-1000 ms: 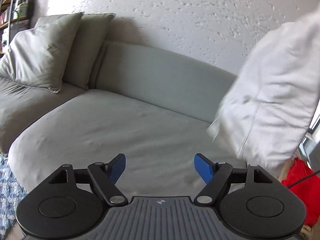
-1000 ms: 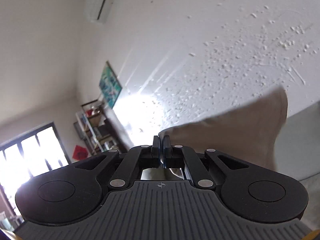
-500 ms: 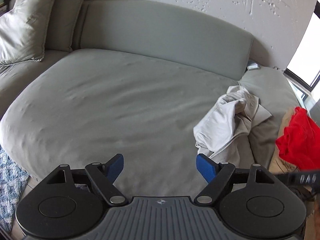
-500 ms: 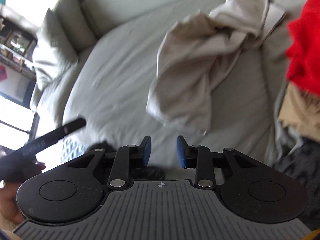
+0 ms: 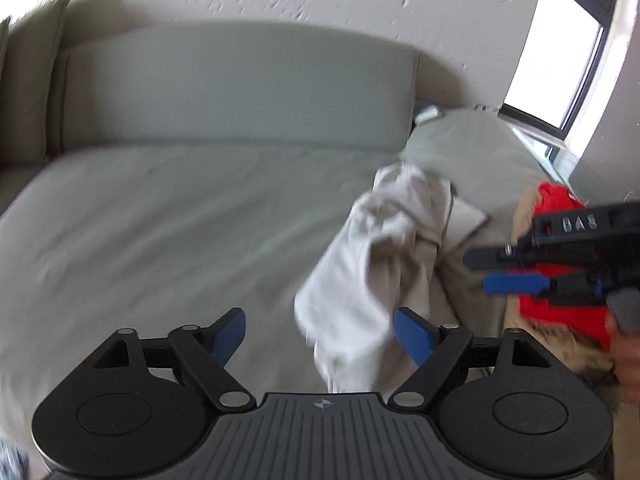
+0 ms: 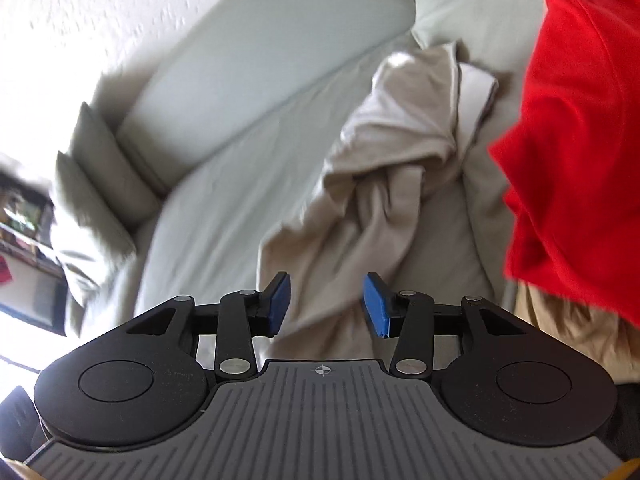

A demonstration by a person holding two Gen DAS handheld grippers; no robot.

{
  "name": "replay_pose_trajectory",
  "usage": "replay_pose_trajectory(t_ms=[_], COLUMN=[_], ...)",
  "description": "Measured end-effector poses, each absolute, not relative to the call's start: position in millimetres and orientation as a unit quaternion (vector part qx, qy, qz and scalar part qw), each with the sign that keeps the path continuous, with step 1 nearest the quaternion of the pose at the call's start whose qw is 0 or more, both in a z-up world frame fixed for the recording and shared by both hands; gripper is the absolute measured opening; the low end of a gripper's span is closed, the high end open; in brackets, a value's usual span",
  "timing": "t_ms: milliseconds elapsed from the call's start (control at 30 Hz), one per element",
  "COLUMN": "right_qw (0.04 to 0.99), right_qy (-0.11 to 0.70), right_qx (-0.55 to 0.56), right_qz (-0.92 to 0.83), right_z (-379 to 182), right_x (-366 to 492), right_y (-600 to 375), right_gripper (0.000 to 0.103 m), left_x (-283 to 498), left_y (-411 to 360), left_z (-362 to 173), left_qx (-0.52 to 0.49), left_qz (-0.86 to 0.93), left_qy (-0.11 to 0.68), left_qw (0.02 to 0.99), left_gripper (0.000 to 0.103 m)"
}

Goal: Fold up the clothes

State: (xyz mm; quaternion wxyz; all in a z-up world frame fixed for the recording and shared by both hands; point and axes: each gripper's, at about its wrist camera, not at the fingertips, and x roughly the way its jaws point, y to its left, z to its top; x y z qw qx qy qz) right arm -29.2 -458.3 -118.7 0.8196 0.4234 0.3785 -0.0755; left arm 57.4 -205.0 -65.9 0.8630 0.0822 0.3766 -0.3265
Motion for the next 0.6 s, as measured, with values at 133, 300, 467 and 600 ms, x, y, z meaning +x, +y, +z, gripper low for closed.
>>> replay_pose_trajectory(t_ms=[133, 300, 467, 600], right_qw=[0.805, 0.793, 0.777, 0.747], right_qy=[0.362, 0.355, 0.347, 0.349], right_qx=[0.465, 0.492, 0.524, 0.565], right_qz=[-0.073, -0.062, -0.045, -0.036], right_z=[-128, -138, -148, -160], right_x=[-26, -19, -10, 15], right_y=[-470, -481, -489, -478], right_gripper=[0.048, 0.052, 0.062, 0.063], left_x=[77, 102, 84, 73], left_y=[-241, -286, -275, -261], left_z=[-87, -114, -99, -83], left_qx=[0.117, 0.161, 0.152, 0.128], left_qz=[-0.337, -0.350, -0.377, -0.392], left_qy=[0.405, 0.440, 0.398, 0.381], left_qw=[0.841, 0.811, 0.822, 0.828], left_gripper=[0.066, 0.001, 0.000, 0.000])
